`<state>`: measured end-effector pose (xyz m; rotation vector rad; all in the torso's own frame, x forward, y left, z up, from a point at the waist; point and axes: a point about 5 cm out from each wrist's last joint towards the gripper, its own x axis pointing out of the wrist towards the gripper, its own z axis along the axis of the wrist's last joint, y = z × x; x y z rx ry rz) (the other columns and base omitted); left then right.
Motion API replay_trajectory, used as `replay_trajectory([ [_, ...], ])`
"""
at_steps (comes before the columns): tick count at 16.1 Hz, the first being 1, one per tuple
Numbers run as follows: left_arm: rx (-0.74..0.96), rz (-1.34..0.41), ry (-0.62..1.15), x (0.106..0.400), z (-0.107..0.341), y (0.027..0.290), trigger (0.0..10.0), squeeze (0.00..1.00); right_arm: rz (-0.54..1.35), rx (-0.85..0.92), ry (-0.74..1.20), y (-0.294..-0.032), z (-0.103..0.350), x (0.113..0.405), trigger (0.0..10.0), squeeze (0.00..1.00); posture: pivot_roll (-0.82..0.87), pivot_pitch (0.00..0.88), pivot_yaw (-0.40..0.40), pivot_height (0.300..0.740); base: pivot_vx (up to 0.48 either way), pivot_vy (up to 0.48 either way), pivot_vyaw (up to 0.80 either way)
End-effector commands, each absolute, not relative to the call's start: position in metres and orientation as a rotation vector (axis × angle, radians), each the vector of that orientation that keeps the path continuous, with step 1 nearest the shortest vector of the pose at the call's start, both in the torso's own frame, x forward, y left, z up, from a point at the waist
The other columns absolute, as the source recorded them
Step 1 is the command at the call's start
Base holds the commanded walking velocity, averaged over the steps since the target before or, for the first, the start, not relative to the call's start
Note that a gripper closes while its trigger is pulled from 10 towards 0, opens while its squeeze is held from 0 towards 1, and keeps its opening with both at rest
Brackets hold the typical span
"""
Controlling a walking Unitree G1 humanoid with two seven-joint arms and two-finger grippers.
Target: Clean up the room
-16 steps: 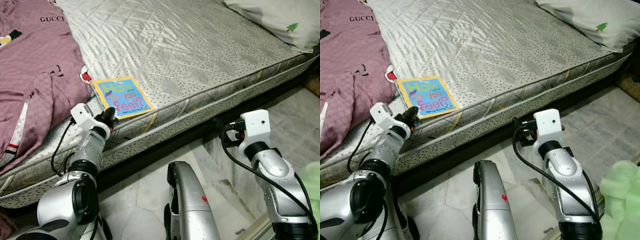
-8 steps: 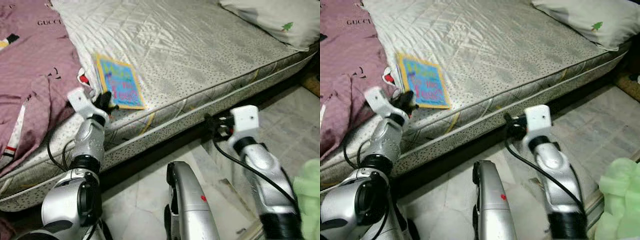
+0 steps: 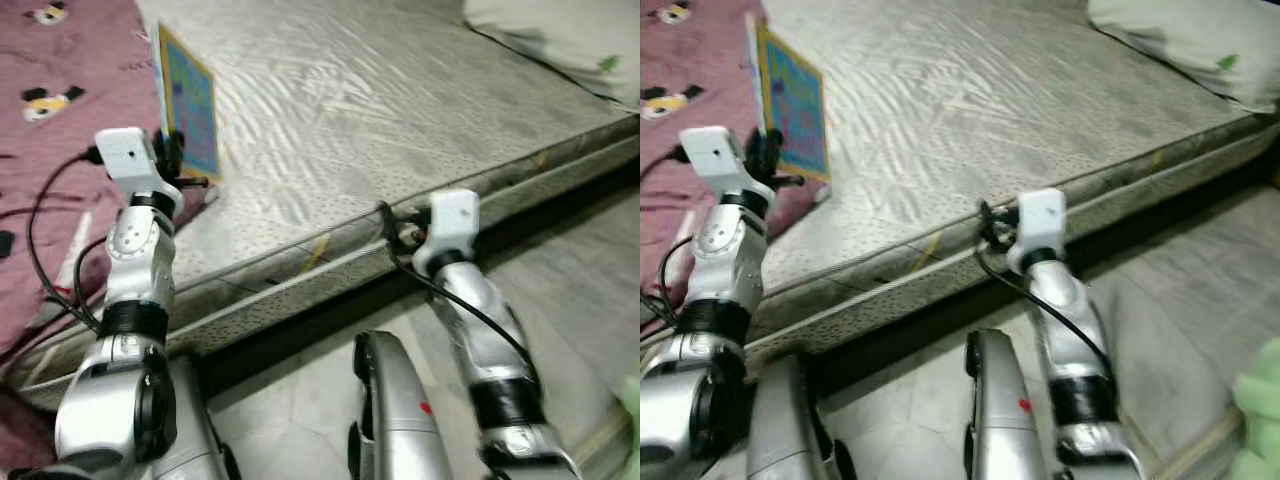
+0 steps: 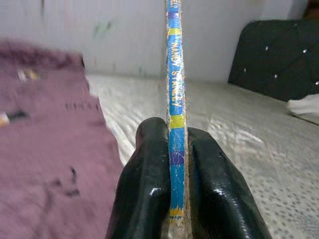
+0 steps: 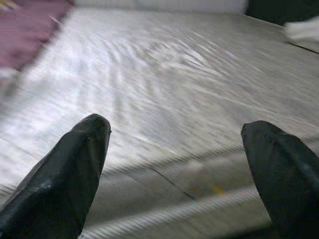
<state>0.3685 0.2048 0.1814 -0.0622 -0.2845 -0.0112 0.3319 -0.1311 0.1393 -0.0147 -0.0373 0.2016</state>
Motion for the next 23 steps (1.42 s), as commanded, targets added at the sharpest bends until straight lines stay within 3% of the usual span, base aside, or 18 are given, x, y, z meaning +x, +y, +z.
replay_trajectory([
  [1, -0.011, -0.014, -0.302, 0.362, 0.183, 0.204, 0.0, 0.00, 0.189, 0.037, -0.024, -0.130, 0.136, 0.335, 10.0, 0.00, -0.10, 0.000, 0.015, 0.484, 0.000, 0.000, 0.00],
  [4, 0.048, 0.061, -0.212, 0.337, 0.149, 0.212, 0.0, 0.00, 0.221, 0.137, -0.028, -0.111, 0.137, 0.341, 10.0, 0.00, -0.07, 0.000, 0.029, 0.484, 0.000, 0.000, 0.00],
  [5, 0.073, 0.091, -0.179, 0.328, 0.138, 0.213, 2.9, 0.00, 0.240, 0.167, -0.050, -0.107, 0.140, 0.343, 10.0, 0.00, -0.07, 0.000, 0.029, 0.484, 0.000, 0.000, 0.00],
  [6, 0.099, 0.113, -0.160, 0.323, 0.133, 0.212, 10.0, 0.00, 0.271, 0.187, -0.083, -0.104, 0.145, 0.344, 10.0, 0.00, -0.06, 0.000, 0.027, 0.484, 0.000, 0.000, 0.00],
  [9, 0.221, 0.165, -0.140, 0.317, 0.135, 0.202, 10.0, 0.00, 0.306, 0.249, -0.118, -0.101, 0.154, 0.350, 10.0, 0.00, -0.07, 0.000, 0.018, 0.514, 0.000, 0.000, 0.00],
  [12, 0.144, 0.105, -0.152, 0.313, 0.135, 0.197, 10.0, 0.00, 0.310, 0.260, -0.123, -0.101, 0.154, 0.349, 10.0, 0.00, -0.08, 0.000, 0.015, 0.543, 0.000, 0.000, 0.00],
  [18, 0.159, 0.117, -0.174, 0.300, 0.138, 0.196, 10.0, 0.00, 0.321, 0.244, -0.108, -0.103, 0.149, 0.349, 10.0, 0.00, -0.04, 0.000, -0.030, 0.604, 0.000, 0.000, 0.00],
  [23, 0.159, 0.117, -0.174, 0.300, 0.138, 0.196, 10.0, 0.00, 0.321, 0.244, -0.108, -0.103, 0.149, 0.349, 10.0, 0.00, -0.04, 0.000, -0.030, 0.604, 0.000, 0.000, 0.00],
])
